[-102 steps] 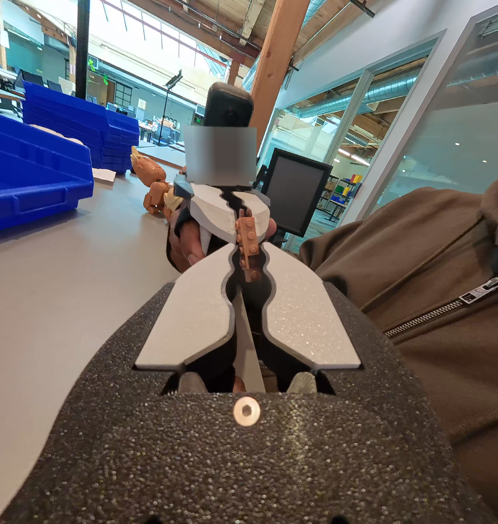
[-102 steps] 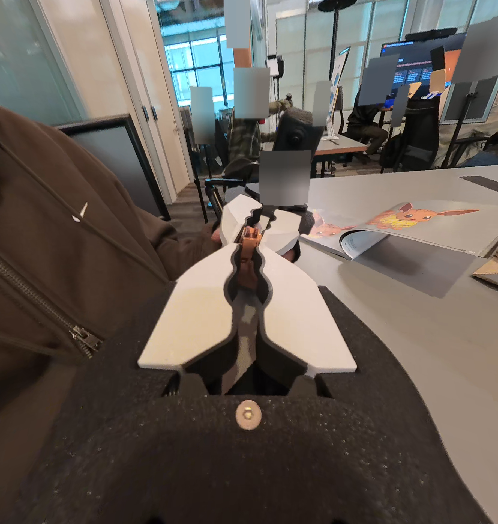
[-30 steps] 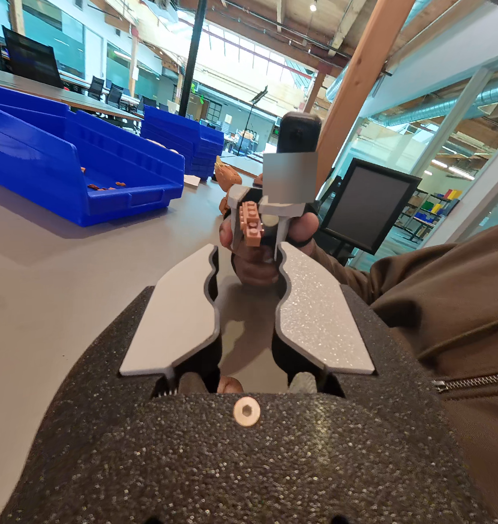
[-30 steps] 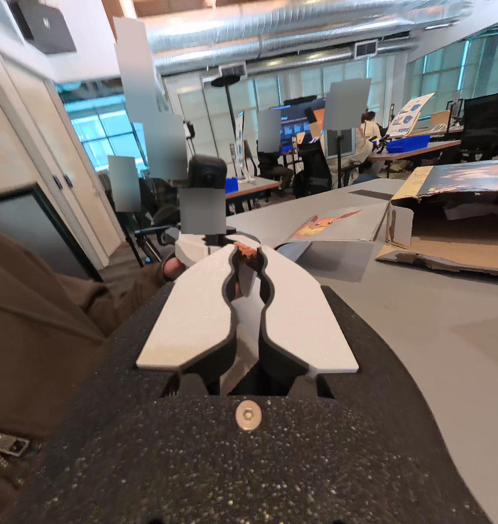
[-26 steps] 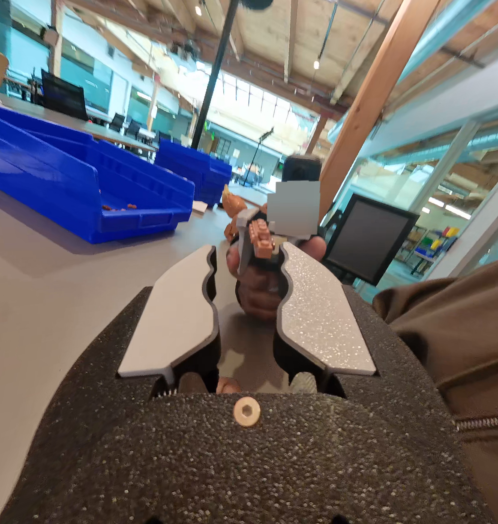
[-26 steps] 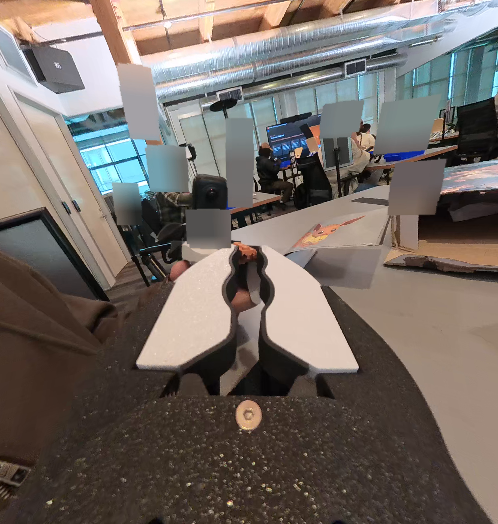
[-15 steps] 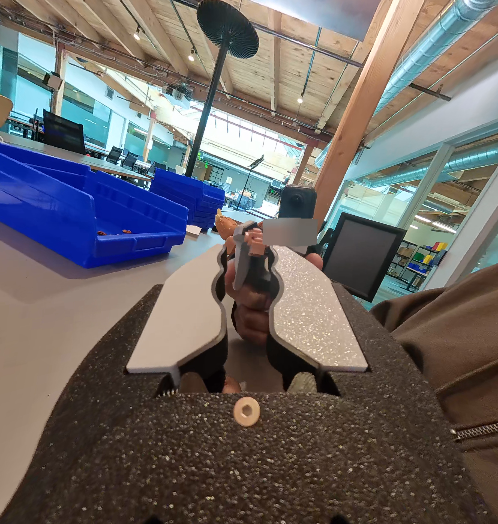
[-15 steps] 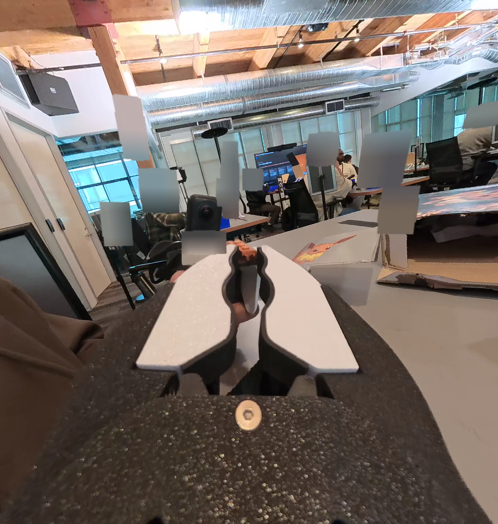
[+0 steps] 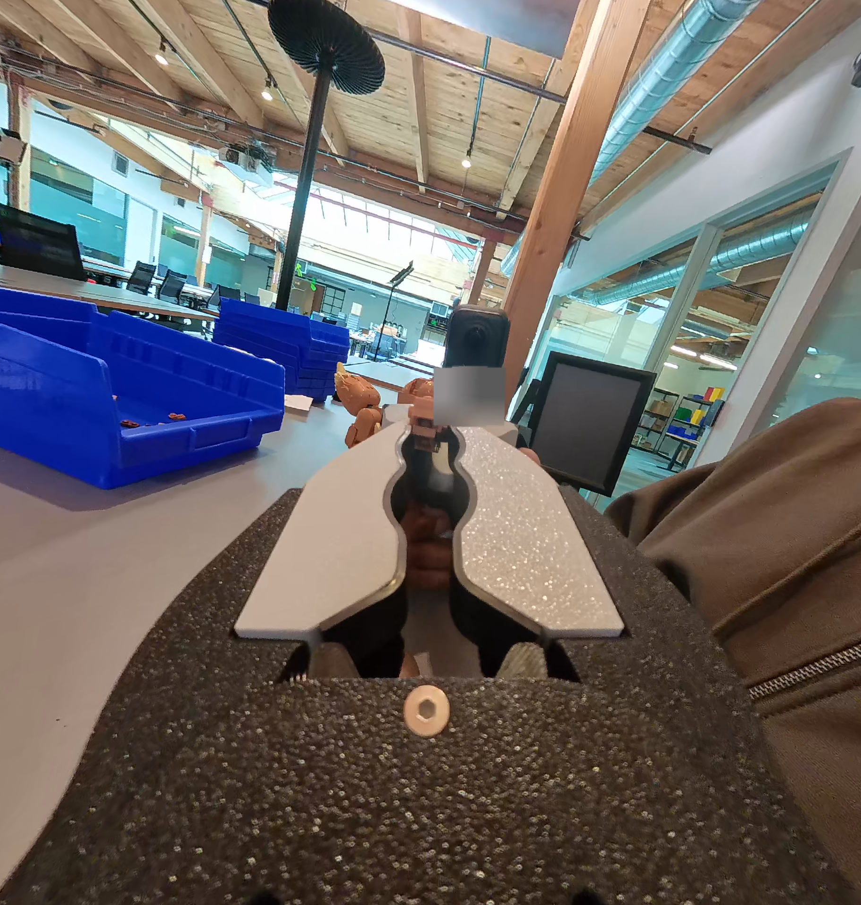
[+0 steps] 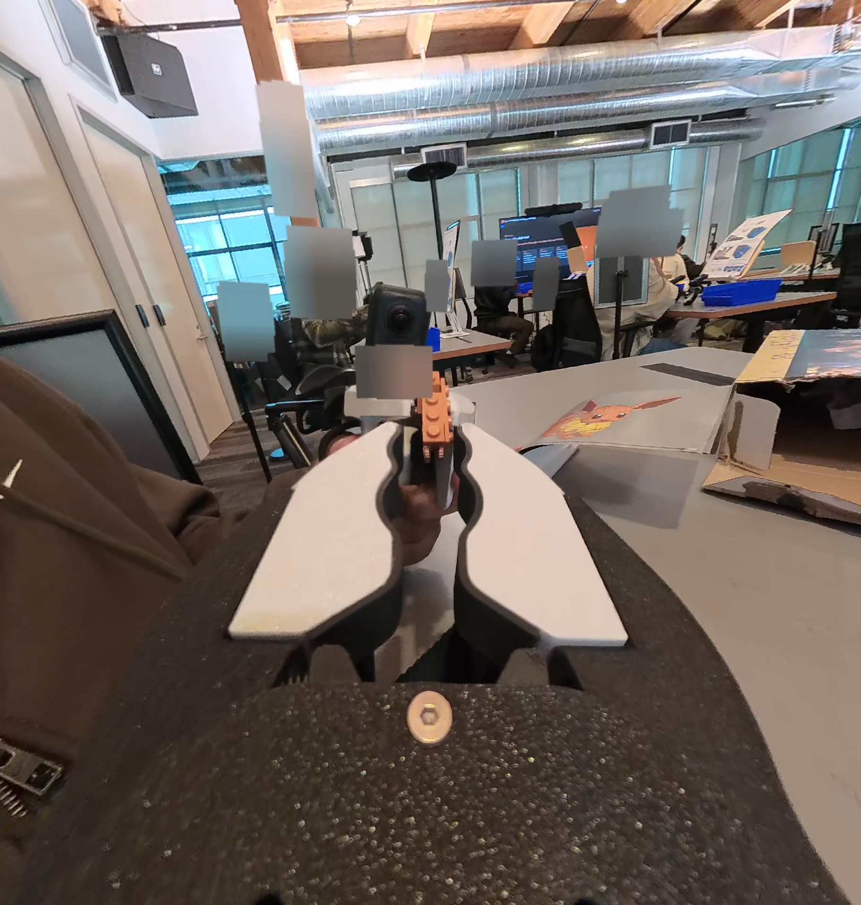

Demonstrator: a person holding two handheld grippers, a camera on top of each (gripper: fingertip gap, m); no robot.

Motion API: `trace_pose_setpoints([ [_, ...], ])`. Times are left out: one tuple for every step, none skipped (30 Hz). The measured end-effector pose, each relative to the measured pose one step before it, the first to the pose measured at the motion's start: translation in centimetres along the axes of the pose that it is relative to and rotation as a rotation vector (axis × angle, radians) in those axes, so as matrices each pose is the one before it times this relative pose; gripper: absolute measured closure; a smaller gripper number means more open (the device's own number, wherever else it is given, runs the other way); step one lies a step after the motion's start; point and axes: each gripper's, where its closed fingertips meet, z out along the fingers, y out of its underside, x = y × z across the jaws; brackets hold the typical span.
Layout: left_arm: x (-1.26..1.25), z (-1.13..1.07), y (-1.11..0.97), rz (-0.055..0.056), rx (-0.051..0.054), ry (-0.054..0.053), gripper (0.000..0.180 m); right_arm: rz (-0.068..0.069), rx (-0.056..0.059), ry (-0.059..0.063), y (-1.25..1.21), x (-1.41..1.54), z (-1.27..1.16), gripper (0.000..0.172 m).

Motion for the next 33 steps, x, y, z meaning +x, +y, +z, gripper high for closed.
trace_pose_setpoints([
  [0.051,0.037,0.089,0.0019,-0.0065,0.0023,0.167,-0.0052,-0.0094,-0.0037,0.097,-0.059,-0.016,0.153],
  [0.047,0.025,0.087,0.0018,-0.0059,0.0021,0.167,-0.0051,-0.0078,-0.0015,0.084,-0.033,-0.015,0.153],
  [0.071,0.022,0.048,0.0016,-0.0035,0.0042,0.168,-0.0042,-0.0047,0.0007,0.033,0.009,-0.037,0.156],
  [0.140,0.027,0.049,0.0008,-0.0041,0.0084,0.168,-0.0033,-0.0033,0.0024,0.008,0.041,-0.058,0.160],
  [0.083,0.038,0.049,0.0026,-0.0041,0.0033,0.168,-0.0025,-0.0037,-0.0018,0.023,0.001,-0.050,0.160],
  [0.023,0.009,0.053,0.0029,-0.0032,0.0002,0.168,-0.0021,-0.0052,-0.0028,0.037,-0.016,-0.037,0.161],
  [0.005,0.009,0.048,0.0006,-0.0042,0.0001,0.168,-0.0038,-0.0059,-0.0012,0.041,-0.009,-0.027,0.161],
  [0.022,0.005,0.045,0.0022,-0.0044,0.0004,0.168,-0.0029,-0.0041,-0.0022,0.034,-0.023,-0.030,0.161],
  [0.082,0.004,0.030,0.0047,-0.0033,0.0030,0.168,0.0046,-0.0008,-0.0073,0.003,-0.079,-0.021,0.161],
  [0.093,-0.001,0.008,0.0073,-0.0035,0.0025,0.168,0.0136,0.0007,-0.0116,-0.001,-0.085,-0.020,0.161],
  [0.042,-0.001,0.044,0.0078,-0.0046,-0.0006,0.168,0.0215,0.0005,-0.0136,0.024,-0.041,-0.017,0.161],
  [-0.001,-0.006,0.058,0.0051,-0.0057,-0.0025,0.168,0.0304,0.0010,-0.0151,0.043,-0.011,-0.018,0.161],
  [-0.029,-0.003,0.030,0.0044,-0.0041,-0.0036,0.168,0.0379,0.0040,-0.0171,0.022,0.013,-0.010,0.161],
  [-0.008,0.000,0.033,0.0029,-0.0029,-0.0024,0.168,0.0407,0.0068,-0.0190,-0.014,-0.003,-0.028,0.161],
  [0.026,0.004,0.033,0.0016,-0.0032,0.0011,0.168,0.0401,0.0079,-0.0207,-0.037,-0.026,-0.029,0.161],
  [0.025,0.018,0.023,0.0034,-0.0027,0.0003,0.168,0.0353,0.0072,-0.0190,-0.038,-0.040,-0.042,0.161],
  [0.038,0.007,0.025,0.0036,-0.0020,0.0004,0.168,0.0292,0.0054,-0.0169,-0.018,-0.042,-0.022,0.160],
  [0.026,0.007,0.015,0.0022,-0.0018,0.0009,0.168,0.0251,0.0048,-0.0151,-0.023,-0.044,-0.029,0.160],
  [0.030,0.005,0.008,0.0012,-0.0008,0.0013,0.168,0.0233,0.0054,-0.0135,-0.027,-0.030,-0.012,0.160],
  [0.031,0.005,0.007,0.0012,-0.0007,0.0013,0.168,0.0236,0.0050,-0.0134,-0.012,-0.040,-0.010,0.160],
  [0.020,-0.006,0.015,0.0022,-0.0014,0.0005,0.168,0.0246,0.0050,-0.0137,-0.016,-0.035,-0.015,0.160],
  [0.022,0.001,0.014,0.0028,-0.0017,0.0004,0.168,0.0243,0.0052,-0.0138,-0.018,-0.029,-0.020,0.160],
  [0.019,0.012,0.006,0.0025,-0.0012,0.0005,0.168,0.0234,0.0061,-0.0141,-0.044,-0.043,-0.032,0.160],
  [0.044,0.009,0.005,0.0019,-0.0004,0.0017,0.168,0.0214,0.0061,-0.0140,-0.049,-0.051,-0.028,0.160],
  [0.030,0.016,0.003,0.0022,-0.0007,0.0001,0.168,0.0173,0.0060,-0.0102,-0.045,-0.026,-0.025,0.160],
  [-0.008,0.004,0.003,0.0018,-0.0012,-0.0014,0.168,0.0104,0.0046,-0.0049,-0.037,0.007,-0.014,0.160],
  [-0.006,-0.006,0.015,0.0012,-0.0009,-0.0008,0.167,0.0026,0.0022,-0.0013,-0.020,0.002,-0.005,0.160],
  [0.007,-0.004,-0.009,0.0008,0.0000,0.0002,0.167,-0.0007,0.0014,0.0000,-0.011,-0.015,0.002,0.160],
  [-0.005,0.003,-0.006,0.0010,0.0000,-0.0011,0.168,-0.0018,0.0012,0.0013,-0.016,0.006,0.003,0.160],
  [-0.033,-0.003,0.005,0.0010,-0.0004,-0.0020,0.168,-0.0034,0.0012,0.0032,-0.016,0.018,-0.003,0.160],
  [-0.038,-0.007,-0.016,0.0025,0.0000,-0.0041,0.167,-0.0109,-0.0003,0.0084,-0.011,0.043,0.004,0.160],
  [-0.020,-0.027,-0.020,0.0034,0.0001,-0.0029,0.168,-0.0287,-0.0037,0.0147,0.003,0.011,0.042,0.160],
  [0.088,-0.018,-0.040,0.0049,0.0006,0.0037,0.168,-0.0444,-0.0066,0.0157,0.016,-0.099,0.046,0.160],
])
